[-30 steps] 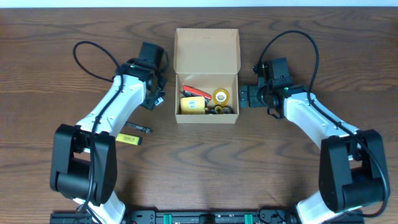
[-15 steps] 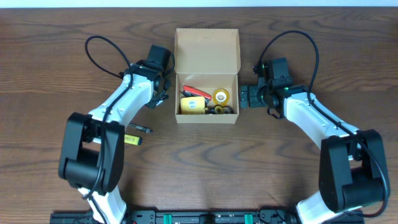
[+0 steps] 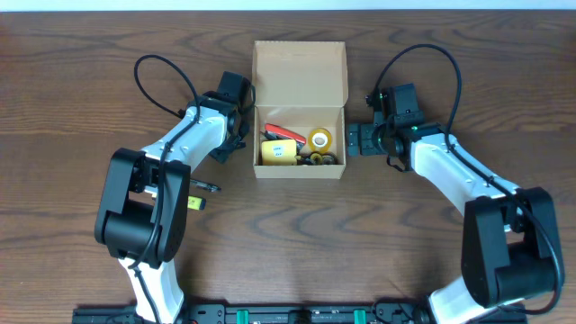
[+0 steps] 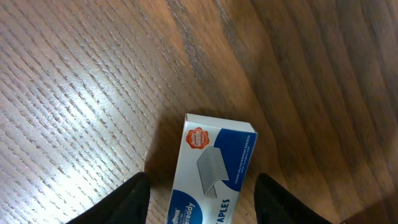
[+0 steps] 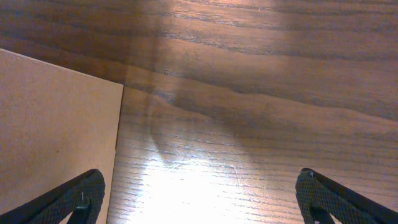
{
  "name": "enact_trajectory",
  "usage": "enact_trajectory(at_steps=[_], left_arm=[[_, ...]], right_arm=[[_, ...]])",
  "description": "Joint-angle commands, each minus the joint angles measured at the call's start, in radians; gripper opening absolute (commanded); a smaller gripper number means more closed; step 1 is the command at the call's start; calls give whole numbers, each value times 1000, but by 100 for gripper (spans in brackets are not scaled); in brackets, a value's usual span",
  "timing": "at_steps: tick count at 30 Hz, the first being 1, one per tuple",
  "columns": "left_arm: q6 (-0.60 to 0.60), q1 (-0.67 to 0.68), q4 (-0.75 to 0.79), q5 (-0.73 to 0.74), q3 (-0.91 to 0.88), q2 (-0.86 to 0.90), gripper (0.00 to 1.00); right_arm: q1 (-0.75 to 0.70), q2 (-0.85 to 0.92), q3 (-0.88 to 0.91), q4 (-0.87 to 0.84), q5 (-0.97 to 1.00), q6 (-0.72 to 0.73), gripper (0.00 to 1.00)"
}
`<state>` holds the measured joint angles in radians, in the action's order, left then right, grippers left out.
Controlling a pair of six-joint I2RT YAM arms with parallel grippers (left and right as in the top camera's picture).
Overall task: Pack container
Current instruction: 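Lower the left gripper and grasp the blue-and-white staples box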
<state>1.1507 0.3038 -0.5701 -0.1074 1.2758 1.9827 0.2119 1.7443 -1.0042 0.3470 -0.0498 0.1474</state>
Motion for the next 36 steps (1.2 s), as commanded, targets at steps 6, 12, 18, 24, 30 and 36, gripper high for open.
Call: enact_trajectory(at_steps=[6,12,18,24,30,36], left_arm=[[-38,-2,7,-15,-7,10,45],[-48,-2,7,-14,-7,25,44],[-72,-2,7,-16,-7,25,47],[-74,-2,6,-16,-7,26,47],[-74,-2,4,-3,-7,51,44],[-79,-3,5,-3,-7,51,38]], right_arm=[[-3,9,2,1,0,-14,99],[-3,9,2,1,0,-14,99],[-3,9,2,1,0,-14,99],[-3,9,2,1,0,-14,99],[-3,9,2,1,0,-14,99],[-3,9,2,1,0,-14,99]])
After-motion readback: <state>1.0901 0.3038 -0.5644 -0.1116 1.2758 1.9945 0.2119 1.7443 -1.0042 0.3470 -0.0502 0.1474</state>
